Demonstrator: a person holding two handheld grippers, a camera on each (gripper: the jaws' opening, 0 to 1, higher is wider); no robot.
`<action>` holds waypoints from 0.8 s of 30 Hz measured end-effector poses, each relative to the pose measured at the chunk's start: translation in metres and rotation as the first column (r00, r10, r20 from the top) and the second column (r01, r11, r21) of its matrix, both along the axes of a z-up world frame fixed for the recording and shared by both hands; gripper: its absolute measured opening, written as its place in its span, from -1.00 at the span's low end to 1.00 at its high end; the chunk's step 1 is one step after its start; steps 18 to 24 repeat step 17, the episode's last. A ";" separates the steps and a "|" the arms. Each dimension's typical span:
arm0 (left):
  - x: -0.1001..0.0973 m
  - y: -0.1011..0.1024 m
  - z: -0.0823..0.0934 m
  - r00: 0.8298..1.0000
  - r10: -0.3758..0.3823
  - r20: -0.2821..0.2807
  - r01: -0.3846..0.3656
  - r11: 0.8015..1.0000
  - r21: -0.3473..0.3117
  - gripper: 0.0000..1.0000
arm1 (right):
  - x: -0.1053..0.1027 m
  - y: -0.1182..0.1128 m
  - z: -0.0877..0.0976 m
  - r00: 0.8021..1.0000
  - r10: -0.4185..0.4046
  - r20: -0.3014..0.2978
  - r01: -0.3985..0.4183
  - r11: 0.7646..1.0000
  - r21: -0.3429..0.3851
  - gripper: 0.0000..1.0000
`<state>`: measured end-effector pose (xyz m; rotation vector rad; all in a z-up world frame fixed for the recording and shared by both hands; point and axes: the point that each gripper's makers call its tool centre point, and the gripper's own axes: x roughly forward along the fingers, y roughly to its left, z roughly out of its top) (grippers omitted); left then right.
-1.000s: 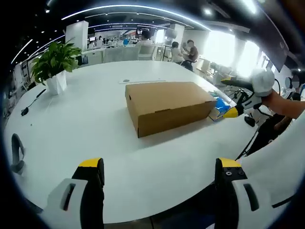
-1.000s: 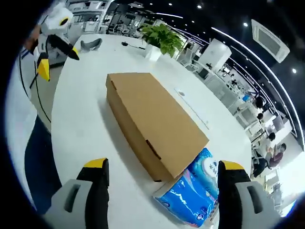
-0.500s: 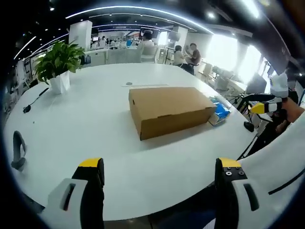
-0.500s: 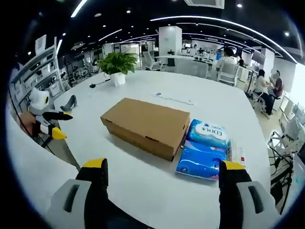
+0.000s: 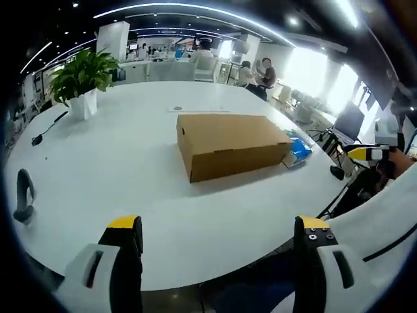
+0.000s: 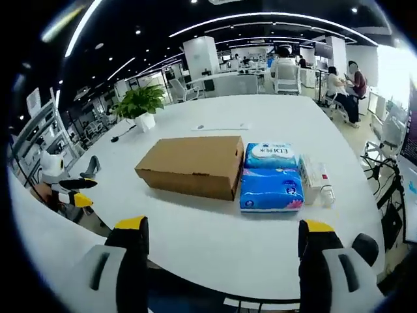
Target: Operate the shoe box by opening the lid, removing the specified soft item, and placing it in the target area until the item is outside and the box remains undamaged.
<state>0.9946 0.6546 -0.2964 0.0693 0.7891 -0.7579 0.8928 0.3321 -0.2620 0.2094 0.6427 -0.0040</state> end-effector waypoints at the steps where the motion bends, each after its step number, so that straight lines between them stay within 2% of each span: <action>1: -0.002 -0.002 0.002 1.000 -0.014 0.003 0.014 1.000 -0.003 0.94 | 0.000 0.001 -0.001 1.000 -0.004 -0.005 0.004 1.000 0.004 0.82; 9: -0.005 -0.006 0.004 0.999 -0.042 0.001 0.042 0.999 -0.019 0.92 | 0.000 0.013 0.000 0.999 -0.026 0.022 0.025 0.998 0.055 0.83; 11: -0.006 -0.006 0.003 0.999 -0.045 0.001 0.045 0.999 -0.022 0.92 | -0.004 0.016 -0.006 1.000 -0.024 -0.001 0.024 0.997 0.070 0.84; 24: -0.011 -0.004 0.003 0.999 -0.051 -0.003 0.051 0.998 -0.035 0.86 | -0.009 0.019 -0.007 1.000 -0.027 0.003 0.026 0.996 0.082 0.80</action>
